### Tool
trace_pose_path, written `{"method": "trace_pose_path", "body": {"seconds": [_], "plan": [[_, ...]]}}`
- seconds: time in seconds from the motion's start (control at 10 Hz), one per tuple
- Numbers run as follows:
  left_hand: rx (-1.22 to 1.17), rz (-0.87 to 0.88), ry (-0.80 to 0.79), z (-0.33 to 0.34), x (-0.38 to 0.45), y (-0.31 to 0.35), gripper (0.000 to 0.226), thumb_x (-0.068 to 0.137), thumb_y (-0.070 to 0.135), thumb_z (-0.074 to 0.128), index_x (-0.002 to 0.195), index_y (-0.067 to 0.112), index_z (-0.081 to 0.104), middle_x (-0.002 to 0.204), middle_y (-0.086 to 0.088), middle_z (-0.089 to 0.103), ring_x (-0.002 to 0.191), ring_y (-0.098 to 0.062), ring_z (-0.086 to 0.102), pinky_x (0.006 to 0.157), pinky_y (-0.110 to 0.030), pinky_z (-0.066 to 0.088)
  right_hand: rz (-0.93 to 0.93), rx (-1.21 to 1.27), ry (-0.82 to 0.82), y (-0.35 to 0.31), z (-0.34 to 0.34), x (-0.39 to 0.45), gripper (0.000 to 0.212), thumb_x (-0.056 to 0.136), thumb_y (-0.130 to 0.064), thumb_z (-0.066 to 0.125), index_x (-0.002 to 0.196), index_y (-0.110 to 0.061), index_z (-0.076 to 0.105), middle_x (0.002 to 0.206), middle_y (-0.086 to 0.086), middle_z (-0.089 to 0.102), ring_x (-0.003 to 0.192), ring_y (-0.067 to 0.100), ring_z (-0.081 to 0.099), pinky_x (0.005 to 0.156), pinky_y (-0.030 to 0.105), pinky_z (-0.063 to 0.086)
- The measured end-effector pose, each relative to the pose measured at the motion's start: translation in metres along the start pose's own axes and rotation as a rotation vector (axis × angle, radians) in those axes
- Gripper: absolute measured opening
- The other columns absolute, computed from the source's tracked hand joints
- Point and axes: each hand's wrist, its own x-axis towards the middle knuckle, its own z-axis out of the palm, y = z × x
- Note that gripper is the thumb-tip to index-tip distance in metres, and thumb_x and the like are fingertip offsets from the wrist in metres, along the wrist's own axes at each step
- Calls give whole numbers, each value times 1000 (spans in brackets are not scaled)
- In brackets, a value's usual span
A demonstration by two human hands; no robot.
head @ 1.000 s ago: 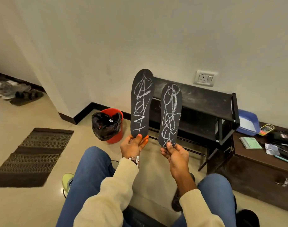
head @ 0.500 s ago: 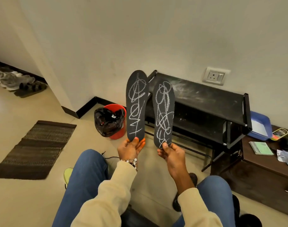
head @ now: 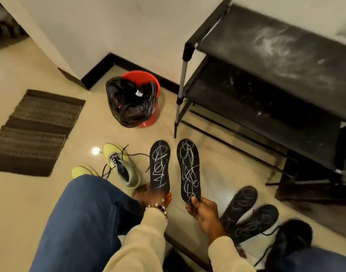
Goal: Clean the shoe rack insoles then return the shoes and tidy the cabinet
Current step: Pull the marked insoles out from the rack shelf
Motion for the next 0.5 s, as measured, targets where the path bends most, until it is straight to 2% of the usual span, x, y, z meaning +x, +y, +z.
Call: {"method": "trace_pose_path", "body": {"seconds": [0.1, 0.2, 0.3, 0.4, 0.5], "plan": [[123, -9, 85, 2, 53, -12, 41, 104, 8, 28, 144, -2, 30, 90, -11, 53, 133, -39, 43, 98, -40, 46, 82, 11, 44, 9, 16, 50, 6, 91, -1, 57, 87, 0, 61, 75, 18, 65, 65, 24, 63, 51, 25, 55], [276, -15, 100, -2, 91, -18, 42, 102, 1, 33, 144, -5, 30, 91, -7, 53, 126, -37, 50, 101, -39, 46, 147, 20, 89, 14, 27, 96, 9, 91, -1, 57, 83, -1, 59, 73, 18, 63, 64, 23, 62, 54, 27, 56], [232, -33, 124, 1, 122, -15, 41, 104, 5, 32, 144, -1, 32, 91, -9, 56, 89, -28, 63, 72, -34, 58, 177, 39, 122, 22, 35, 135, 13, 92, 0, 56, 79, -1, 57, 72, 17, 59, 64, 23, 59, 48, 23, 55], [294, -52, 129, 1, 151, -12, 41, 105, 9, 27, 145, 11, 31, 94, -11, 55, 113, -42, 55, 98, -45, 45, 212, 20, 128, 32, 41, 162, 12, 93, -3, 56, 81, -3, 57, 72, 16, 60, 63, 23, 58, 59, 30, 55], [328, -94, 71, -5, 162, -19, 39, 105, 13, 26, 144, 16, 30, 99, -10, 54, 116, -40, 53, 97, -46, 41, 285, -26, 121, 42, 41, 175, 5, 92, -2, 57, 87, -1, 56, 73, 15, 59, 62, 24, 57, 69, 36, 53]]}}
